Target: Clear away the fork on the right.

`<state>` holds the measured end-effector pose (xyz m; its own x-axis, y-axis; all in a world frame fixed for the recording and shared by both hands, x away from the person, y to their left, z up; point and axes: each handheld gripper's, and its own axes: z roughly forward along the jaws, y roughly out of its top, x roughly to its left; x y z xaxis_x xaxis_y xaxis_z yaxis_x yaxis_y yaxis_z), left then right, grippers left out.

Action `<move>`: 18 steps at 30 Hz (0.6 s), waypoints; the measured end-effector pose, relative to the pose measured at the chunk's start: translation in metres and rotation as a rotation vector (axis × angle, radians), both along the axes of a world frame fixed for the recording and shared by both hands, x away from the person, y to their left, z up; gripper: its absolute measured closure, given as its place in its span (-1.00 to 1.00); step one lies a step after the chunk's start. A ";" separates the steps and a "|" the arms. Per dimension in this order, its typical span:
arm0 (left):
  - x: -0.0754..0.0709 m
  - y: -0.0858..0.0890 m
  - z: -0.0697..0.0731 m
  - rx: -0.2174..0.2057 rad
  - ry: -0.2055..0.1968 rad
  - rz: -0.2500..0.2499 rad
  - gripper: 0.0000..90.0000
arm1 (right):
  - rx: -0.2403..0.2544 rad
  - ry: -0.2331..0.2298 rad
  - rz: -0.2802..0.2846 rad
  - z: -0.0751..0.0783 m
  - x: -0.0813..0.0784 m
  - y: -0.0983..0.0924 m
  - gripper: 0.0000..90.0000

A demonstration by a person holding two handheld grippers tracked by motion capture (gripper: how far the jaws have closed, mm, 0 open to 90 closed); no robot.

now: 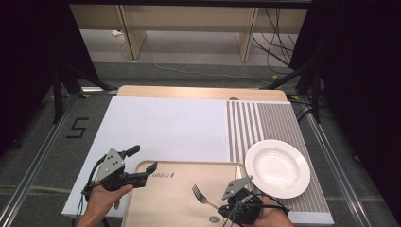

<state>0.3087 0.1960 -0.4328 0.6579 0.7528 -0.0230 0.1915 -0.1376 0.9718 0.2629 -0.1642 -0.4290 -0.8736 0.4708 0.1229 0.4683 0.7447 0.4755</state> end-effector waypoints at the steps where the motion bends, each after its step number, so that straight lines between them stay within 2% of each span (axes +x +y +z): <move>1: 0.000 -0.001 0.000 0.001 -0.001 -0.001 -0.63 | -0.004 -0.004 -0.004 -0.001 0.000 0.001 0.87; 4: -0.001 -0.002 0.000 0.011 -0.002 -0.010 -0.63 | -0.014 -0.002 -0.015 -0.003 0.000 0.003 0.87; 7: -0.001 -0.003 -0.001 0.000 -0.004 -0.016 -0.63 | -0.018 -0.001 -0.028 -0.006 0.000 0.004 0.87; 18: -0.001 -0.003 0.000 0.006 0.001 -0.012 -0.63 | -0.042 0.021 -0.063 -0.015 0.002 0.007 0.87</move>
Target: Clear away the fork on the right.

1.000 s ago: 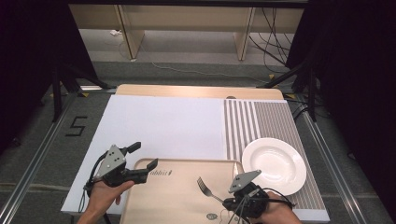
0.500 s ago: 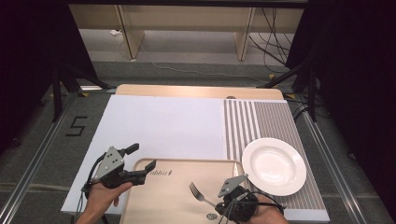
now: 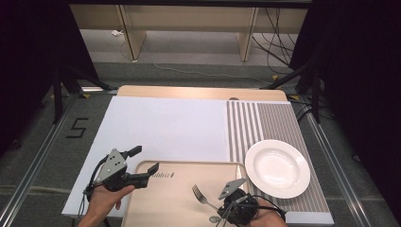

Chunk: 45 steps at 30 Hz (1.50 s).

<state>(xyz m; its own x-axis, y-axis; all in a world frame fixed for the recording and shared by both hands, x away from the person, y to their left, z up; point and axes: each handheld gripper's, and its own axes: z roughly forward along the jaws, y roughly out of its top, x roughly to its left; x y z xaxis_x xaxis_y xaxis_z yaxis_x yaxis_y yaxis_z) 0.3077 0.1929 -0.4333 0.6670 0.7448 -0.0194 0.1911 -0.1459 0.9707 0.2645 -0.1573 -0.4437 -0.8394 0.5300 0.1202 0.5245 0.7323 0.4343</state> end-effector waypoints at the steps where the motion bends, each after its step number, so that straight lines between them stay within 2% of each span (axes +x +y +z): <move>1: 0.000 0.000 0.000 0.000 0.000 0.000 -0.63 | 0.001 0.005 -0.002 0.000 0.000 0.000 0.87; 15: 0.001 0.000 0.000 -0.006 0.004 0.000 -0.63 | -0.026 0.031 -0.017 -0.009 0.001 0.005 0.87; 23: 0.001 0.000 -0.001 0.000 0.009 0.000 -0.63 | -0.040 0.028 -0.019 -0.012 0.000 0.006 0.86; 28: 0.001 0.001 -0.001 -0.012 0.011 0.006 -0.63 | -0.059 0.020 -0.007 -0.016 0.001 0.007 0.84; 29: 0.001 0.001 0.000 -0.013 0.011 0.005 -0.63 | -0.056 0.021 -0.007 -0.017 0.001 0.007 0.80; 31: 0.001 0.001 0.000 -0.015 0.012 0.006 -0.63 | -0.037 0.017 0.004 -0.016 0.001 0.007 0.58; 34: 0.001 0.001 -0.001 -0.015 0.015 0.002 -0.63 | -0.012 -0.004 0.010 -0.012 0.002 0.007 0.17; 38: 0.002 0.001 -0.001 -0.009 0.016 0.000 -0.63 | 0.044 -0.037 0.034 -0.007 0.000 0.010 0.07; 41: 0.002 0.001 -0.001 -0.012 0.018 -0.001 -0.63 | 0.043 -0.096 0.080 -0.007 -0.005 0.017 0.10; 44: 0.002 0.001 -0.001 -0.010 0.017 -0.002 -0.62 | 0.031 -0.106 0.082 -0.008 -0.006 0.023 0.26; 45: 0.002 0.000 -0.001 -0.011 0.017 -0.002 -0.62 | 0.035 -0.123 0.087 -0.009 -0.006 0.025 0.35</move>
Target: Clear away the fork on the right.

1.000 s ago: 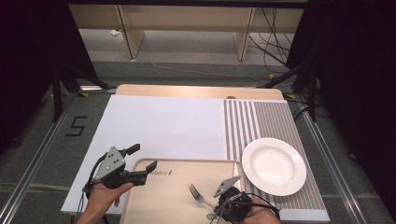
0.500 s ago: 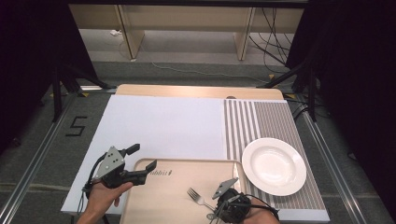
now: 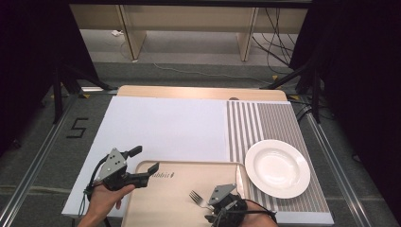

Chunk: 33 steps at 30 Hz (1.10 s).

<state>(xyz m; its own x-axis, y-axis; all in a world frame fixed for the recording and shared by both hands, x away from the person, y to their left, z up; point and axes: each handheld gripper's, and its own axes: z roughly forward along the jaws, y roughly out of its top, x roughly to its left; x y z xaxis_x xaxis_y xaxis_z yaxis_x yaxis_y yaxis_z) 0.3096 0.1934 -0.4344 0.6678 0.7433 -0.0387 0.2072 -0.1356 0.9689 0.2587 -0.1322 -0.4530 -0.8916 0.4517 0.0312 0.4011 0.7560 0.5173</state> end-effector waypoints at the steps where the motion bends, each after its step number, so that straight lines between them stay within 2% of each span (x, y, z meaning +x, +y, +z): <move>1: 0.000 0.000 0.000 0.001 0.000 0.000 -0.62 | 0.001 0.007 0.005 0.000 0.000 0.001 0.41; 6: 0.000 0.000 0.000 0.002 -0.001 0.000 -0.62 | -0.022 -0.029 0.013 -0.003 -0.001 0.007 0.70; 8: 0.000 0.000 0.000 0.002 -0.001 0.000 -0.62 | -0.037 -0.029 0.022 -0.005 0.000 0.009 0.78; 12: 0.000 0.000 0.000 0.003 -0.001 0.001 -0.62 | -0.063 -0.033 0.023 -0.008 0.000 0.013 0.83; 16: 0.001 0.000 0.000 -0.002 -0.002 0.000 -0.62 | -0.087 -0.028 0.026 -0.010 0.001 0.016 0.99; 19: 0.000 0.000 0.000 0.001 -0.001 0.002 -0.62 | -0.102 -0.041 0.031 -0.011 0.001 0.016 1.00; 24: 0.000 0.000 0.000 0.001 0.000 0.002 -0.62 | -0.115 -0.038 0.030 -0.012 0.002 0.015 1.00; 33: 0.000 0.000 0.000 0.002 0.000 0.001 -0.62 | -0.137 -0.056 -0.018 -0.012 0.009 0.005 1.00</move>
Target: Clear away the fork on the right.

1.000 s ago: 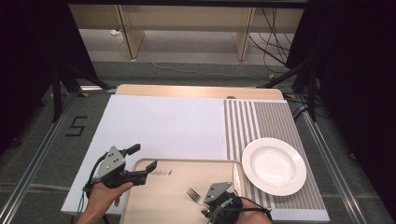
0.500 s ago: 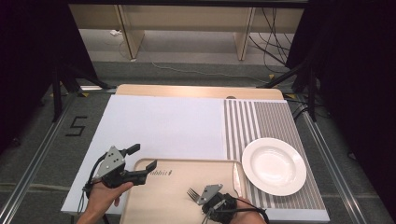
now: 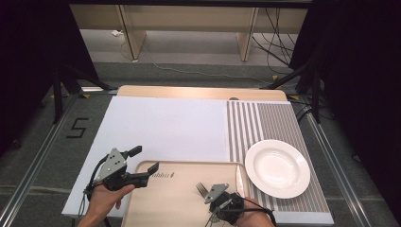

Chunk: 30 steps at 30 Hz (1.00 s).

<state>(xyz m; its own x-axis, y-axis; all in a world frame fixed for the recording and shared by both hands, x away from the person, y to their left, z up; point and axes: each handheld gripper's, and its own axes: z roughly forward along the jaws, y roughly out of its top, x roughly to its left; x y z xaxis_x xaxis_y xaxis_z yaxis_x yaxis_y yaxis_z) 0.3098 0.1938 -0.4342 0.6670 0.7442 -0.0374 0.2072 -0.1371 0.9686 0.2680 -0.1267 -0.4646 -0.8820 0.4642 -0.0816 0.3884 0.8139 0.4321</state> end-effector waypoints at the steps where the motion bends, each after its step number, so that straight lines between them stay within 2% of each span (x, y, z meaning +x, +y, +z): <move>1: 0.000 0.000 0.000 0.000 0.000 -0.001 -0.62 | 0.000 0.000 -0.004 0.000 0.001 -0.002 1.00; 8: 0.001 -0.001 -0.001 -0.007 -0.002 -0.005 -0.62 | -0.016 -0.002 -0.061 0.002 0.008 -0.014 1.00; 17: 0.001 -0.001 -0.001 -0.005 -0.004 -0.007 -0.62 | -0.034 0.003 -0.096 0.002 0.015 -0.025 1.00; 20: 0.001 -0.001 -0.001 -0.006 -0.004 -0.007 -0.62 | -0.024 0.004 -0.105 0.003 0.016 -0.028 1.00; 23: 0.001 -0.001 0.000 -0.005 -0.003 -0.006 -0.62 | -0.041 0.010 -0.119 0.003 0.016 -0.030 1.00; 30: 0.000 0.000 0.000 0.001 0.002 0.001 -0.62 | -0.036 0.011 -0.140 0.004 0.018 -0.038 1.00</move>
<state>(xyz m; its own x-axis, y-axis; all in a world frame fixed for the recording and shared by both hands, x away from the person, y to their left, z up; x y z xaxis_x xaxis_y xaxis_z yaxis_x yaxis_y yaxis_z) 0.3099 0.1937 -0.4341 0.6662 0.7448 -0.0377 0.2094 -0.1383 0.9680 0.2863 -0.1649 -0.4610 -0.8099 0.5794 -0.0914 0.5033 0.7665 0.3989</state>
